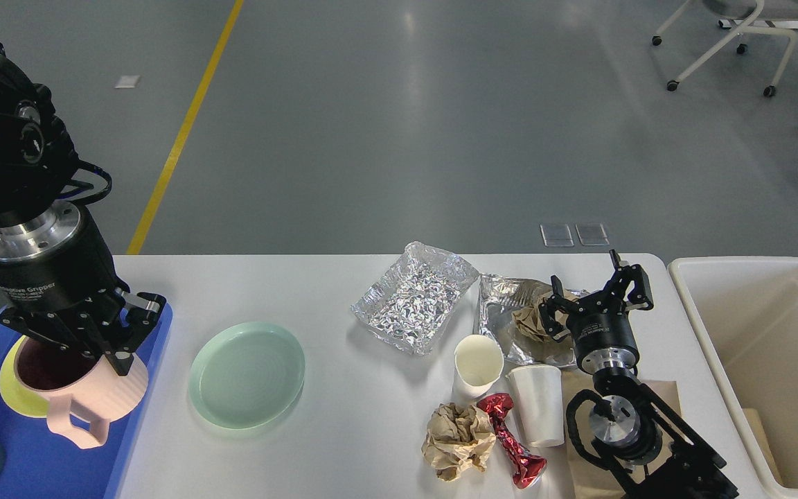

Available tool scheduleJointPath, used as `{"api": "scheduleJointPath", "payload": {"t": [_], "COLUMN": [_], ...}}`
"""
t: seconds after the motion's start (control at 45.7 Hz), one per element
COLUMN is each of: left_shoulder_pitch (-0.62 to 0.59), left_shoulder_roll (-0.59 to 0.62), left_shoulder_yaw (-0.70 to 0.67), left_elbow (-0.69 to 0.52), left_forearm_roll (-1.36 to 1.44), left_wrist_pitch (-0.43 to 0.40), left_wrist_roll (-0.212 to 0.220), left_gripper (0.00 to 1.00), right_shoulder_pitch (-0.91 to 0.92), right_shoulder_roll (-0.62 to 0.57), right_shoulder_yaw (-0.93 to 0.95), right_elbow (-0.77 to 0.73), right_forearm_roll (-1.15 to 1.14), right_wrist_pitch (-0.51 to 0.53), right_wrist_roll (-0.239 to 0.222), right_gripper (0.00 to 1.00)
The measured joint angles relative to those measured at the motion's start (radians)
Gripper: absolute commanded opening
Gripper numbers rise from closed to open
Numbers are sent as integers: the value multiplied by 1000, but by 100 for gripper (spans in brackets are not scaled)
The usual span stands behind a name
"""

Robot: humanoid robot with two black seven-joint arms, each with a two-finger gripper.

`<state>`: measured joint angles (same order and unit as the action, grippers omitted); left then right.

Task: Tidy desktop
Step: 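Set the cup down on the blue tray beside the yellow plate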

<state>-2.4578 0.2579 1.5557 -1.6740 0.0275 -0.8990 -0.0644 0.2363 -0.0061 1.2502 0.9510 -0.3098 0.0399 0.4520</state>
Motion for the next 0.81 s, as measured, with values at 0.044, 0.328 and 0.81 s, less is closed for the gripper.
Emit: {"api": "scheduleJointPath", "payload": {"t": [0.044,0.328,0.81], "left_shoulder_pitch": [3,119,733], "left_shoulder_roll": [18,274,587], "left_shoulder_yaw": [3,10,-322], "left_elbow": [6,109,478], "left_forearm_roll": [4,177,545], "left_wrist_pitch": [-1,7,18], "left_wrist_roll": [1,16,7], "left_gripper": [0,1,2], "right_shoulder_pitch": [0,-2,-1], "right_shoulder_roll": [0,0,0], "right_shoulder_yaw": [0,0,0], "right_elbow": [0,0,0], "right_forearm_roll": [0,0,1], "right_wrist_pitch": [0,0,0], "right_wrist_roll": [0,0,0], "right_gripper": [100,100,100]}}
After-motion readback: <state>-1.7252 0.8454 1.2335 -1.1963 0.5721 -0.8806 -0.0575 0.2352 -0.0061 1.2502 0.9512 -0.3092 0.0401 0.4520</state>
